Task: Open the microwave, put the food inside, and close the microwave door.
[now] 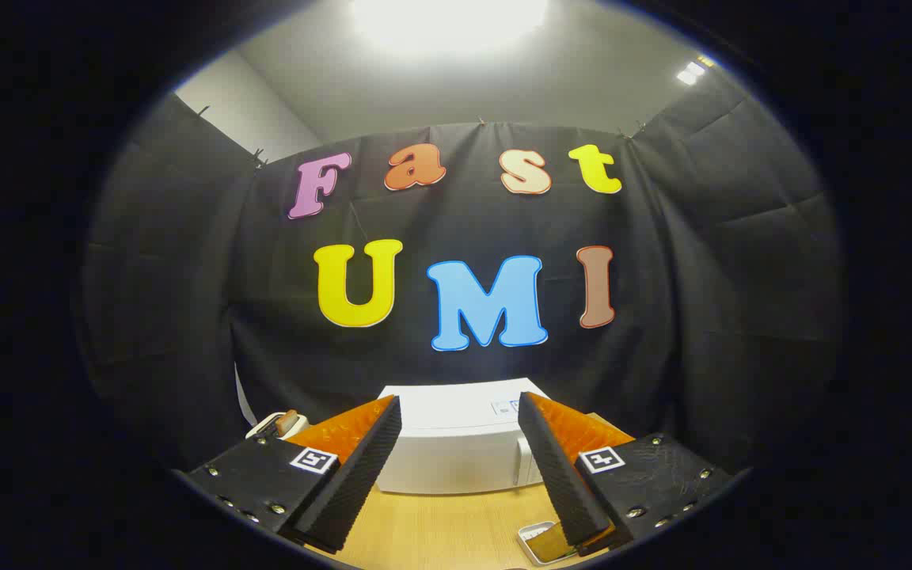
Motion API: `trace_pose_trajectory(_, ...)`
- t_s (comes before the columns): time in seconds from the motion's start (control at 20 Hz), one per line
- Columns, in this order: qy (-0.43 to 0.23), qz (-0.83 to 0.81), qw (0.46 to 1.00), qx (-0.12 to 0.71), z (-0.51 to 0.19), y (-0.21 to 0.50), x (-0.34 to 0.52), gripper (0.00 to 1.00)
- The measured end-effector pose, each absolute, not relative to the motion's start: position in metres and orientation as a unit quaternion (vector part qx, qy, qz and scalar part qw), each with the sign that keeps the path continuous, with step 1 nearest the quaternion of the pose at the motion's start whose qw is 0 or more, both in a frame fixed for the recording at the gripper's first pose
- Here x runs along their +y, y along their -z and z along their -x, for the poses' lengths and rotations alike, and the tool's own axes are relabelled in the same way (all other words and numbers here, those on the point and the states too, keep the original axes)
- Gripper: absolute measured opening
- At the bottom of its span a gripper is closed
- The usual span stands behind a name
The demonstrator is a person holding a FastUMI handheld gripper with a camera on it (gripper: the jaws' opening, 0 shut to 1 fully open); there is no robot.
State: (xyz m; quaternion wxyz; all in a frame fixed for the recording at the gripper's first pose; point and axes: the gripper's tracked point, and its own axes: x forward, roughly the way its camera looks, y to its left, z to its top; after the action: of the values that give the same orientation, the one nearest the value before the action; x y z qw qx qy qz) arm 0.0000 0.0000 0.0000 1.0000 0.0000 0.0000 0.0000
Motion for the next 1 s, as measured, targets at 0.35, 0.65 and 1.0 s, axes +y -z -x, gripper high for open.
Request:
trace_pose_trajectory(0.35,0.0,0.013,1.0,-0.007,0.0,-0.004,-0.002,0.95)
trace_pose_trajectory(0.65,-0.01,0.017,0.999,-0.029,0.004,-0.018,0.003,0.95)
trace_pose_trajectory(1.0,-0.01,0.024,0.998,-0.049,0.005,-0.029,0.002,0.95)
